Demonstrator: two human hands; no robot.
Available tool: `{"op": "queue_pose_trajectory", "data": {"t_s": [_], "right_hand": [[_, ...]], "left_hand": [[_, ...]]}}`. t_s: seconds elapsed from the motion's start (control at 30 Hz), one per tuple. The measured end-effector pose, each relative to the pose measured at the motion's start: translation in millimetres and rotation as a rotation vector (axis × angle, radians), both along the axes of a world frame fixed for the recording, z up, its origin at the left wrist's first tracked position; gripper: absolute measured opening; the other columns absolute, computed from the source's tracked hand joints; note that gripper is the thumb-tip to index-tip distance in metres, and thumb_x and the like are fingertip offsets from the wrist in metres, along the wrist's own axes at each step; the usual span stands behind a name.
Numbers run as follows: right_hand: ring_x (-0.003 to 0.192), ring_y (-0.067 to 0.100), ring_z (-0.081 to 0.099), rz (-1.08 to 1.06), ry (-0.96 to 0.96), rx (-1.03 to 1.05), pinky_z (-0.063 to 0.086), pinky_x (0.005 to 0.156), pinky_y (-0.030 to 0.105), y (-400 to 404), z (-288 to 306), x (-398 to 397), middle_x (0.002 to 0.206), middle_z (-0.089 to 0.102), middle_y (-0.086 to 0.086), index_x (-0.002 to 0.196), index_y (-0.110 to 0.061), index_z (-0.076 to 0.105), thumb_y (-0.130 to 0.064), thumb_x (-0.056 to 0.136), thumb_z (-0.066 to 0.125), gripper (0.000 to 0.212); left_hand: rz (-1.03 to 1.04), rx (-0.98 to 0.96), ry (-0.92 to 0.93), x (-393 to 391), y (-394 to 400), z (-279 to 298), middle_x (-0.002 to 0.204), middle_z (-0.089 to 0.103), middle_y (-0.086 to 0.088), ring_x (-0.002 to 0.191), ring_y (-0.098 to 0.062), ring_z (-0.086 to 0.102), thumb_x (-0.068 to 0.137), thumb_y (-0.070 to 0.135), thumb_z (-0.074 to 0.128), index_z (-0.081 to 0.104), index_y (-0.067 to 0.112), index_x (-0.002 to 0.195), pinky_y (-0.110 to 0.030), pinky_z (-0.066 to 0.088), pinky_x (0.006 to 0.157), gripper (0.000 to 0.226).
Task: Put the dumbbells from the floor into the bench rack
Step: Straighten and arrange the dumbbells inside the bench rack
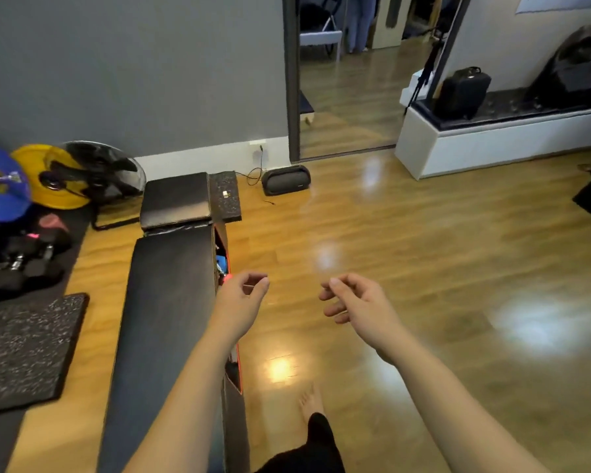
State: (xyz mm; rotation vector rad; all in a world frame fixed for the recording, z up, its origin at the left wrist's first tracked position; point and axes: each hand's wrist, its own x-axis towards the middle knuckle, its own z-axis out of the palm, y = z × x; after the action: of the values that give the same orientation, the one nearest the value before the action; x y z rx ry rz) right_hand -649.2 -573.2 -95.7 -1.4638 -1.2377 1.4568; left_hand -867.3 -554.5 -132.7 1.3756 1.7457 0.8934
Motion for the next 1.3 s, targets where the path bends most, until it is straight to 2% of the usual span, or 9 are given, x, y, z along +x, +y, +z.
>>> {"op": "queue_pose_trajectory", "data": {"t_s": [0.23,0.33,0.43,0.57,0.83,0.93,1.1,1.2,1.3], "right_hand": [[0.071,0.015,0.062,0.225,-0.079,-0.065,0.045,0.065,0.029,120.7,-8.2,-12.6,0.092,0.069,0.002,0.101,-0.011,0.065,-0.028,0.098,0.052,0.021],[0.071,0.017,0.061,0.217,-0.067,-0.061,0.044,0.062,0.027,184.4,-13.4,-24.1,0.093,0.069,0.004,0.104,-0.007,0.064,-0.025,0.098,0.051,0.023],[0.071,0.019,0.06,0.201,-0.056,-0.081,0.044,0.062,0.03,230.2,-18.5,-36.1,0.094,0.068,0.007,0.1,-0.011,0.064,-0.026,0.099,0.05,0.021],[0.071,0.017,0.062,0.353,-0.071,-0.115,0.046,0.064,0.031,279.2,-33.6,-49.6,0.095,0.069,0.005,0.098,-0.016,0.064,-0.029,0.099,0.05,0.019],[0.073,0.016,0.064,0.67,-0.116,-0.086,0.05,0.067,0.031,391.6,-51.6,-79.8,0.097,0.069,0.005,0.1,-0.015,0.064,-0.03,0.099,0.05,0.021],[0.07,0.016,0.062,0.801,-0.137,-0.112,0.048,0.064,0.03,425.9,-55.9,-80.2,0.096,0.068,0.005,0.097,-0.015,0.065,-0.028,0.099,0.049,0.021],[0.066,0.016,0.06,0.943,-0.143,-0.161,0.044,0.059,0.027,476.8,-62.2,-77.0,0.089,0.066,0.0,0.095,-0.011,0.065,-0.026,0.099,0.049,0.022],[0.061,0.014,0.059,0.975,-0.191,-0.173,0.042,0.057,0.027,498.5,-69.6,-80.9,0.086,0.066,0.0,0.097,-0.008,0.065,-0.023,0.098,0.05,0.022],[0.059,0.015,0.058,0.995,-0.19,-0.195,0.041,0.054,0.026,504.3,-77.7,-81.4,0.085,0.065,0.003,0.095,-0.007,0.066,-0.021,0.098,0.05,0.022]], "left_hand": [[0.172,-0.053,-0.041,-25.3,96.3,-35.6,0.101,0.068,0.012,0.097,-0.005,0.062,0.092,0.037,0.06,0.069,0.031,0.101,-0.028,0.052,0.081,0.014],[0.214,-0.076,-0.031,-34.0,140.6,-43.7,0.098,0.07,0.011,0.095,-0.006,0.064,0.09,0.039,0.062,0.069,0.032,0.099,-0.035,0.055,0.085,0.013],[0.269,-0.096,-0.021,-39.7,164.6,-41.0,0.095,0.069,0.01,0.091,-0.007,0.064,0.092,0.034,0.06,0.068,0.029,0.099,-0.026,0.051,0.075,0.012],[0.341,-0.113,-0.016,-44.8,189.5,-37.5,0.092,0.068,0.012,0.085,0.0,0.063,0.094,0.029,0.059,0.068,0.027,0.1,-0.015,0.044,0.066,0.011],[0.589,-0.13,0.018,-42.3,253.8,-46.5,0.094,0.068,0.011,0.089,-0.006,0.062,0.091,0.033,0.06,0.068,0.031,0.095,-0.025,0.051,0.075,0.009],[0.678,-0.135,-0.002,-18.2,279.3,-40.5,0.089,0.068,0.011,0.083,-0.005,0.062,0.092,0.032,0.06,0.068,0.032,0.094,-0.022,0.048,0.07,0.008],[0.736,-0.185,-0.026,26.4,316.6,-33.7,0.07,0.063,0.018,0.064,0.012,0.056,0.094,0.027,0.059,0.063,0.038,0.09,-0.01,0.035,0.056,0.012],[0.813,-0.173,-0.031,30.5,327.0,-30.0,0.08,0.068,0.017,0.077,0.003,0.06,0.093,0.03,0.059,0.063,0.043,0.087,-0.014,0.039,0.063,0.015],[0.836,-0.179,-0.028,31.0,327.9,-31.7,0.08,0.069,0.013,0.075,-0.005,0.06,0.093,0.03,0.059,0.064,0.043,0.084,-0.021,0.047,0.066,0.017]]}}
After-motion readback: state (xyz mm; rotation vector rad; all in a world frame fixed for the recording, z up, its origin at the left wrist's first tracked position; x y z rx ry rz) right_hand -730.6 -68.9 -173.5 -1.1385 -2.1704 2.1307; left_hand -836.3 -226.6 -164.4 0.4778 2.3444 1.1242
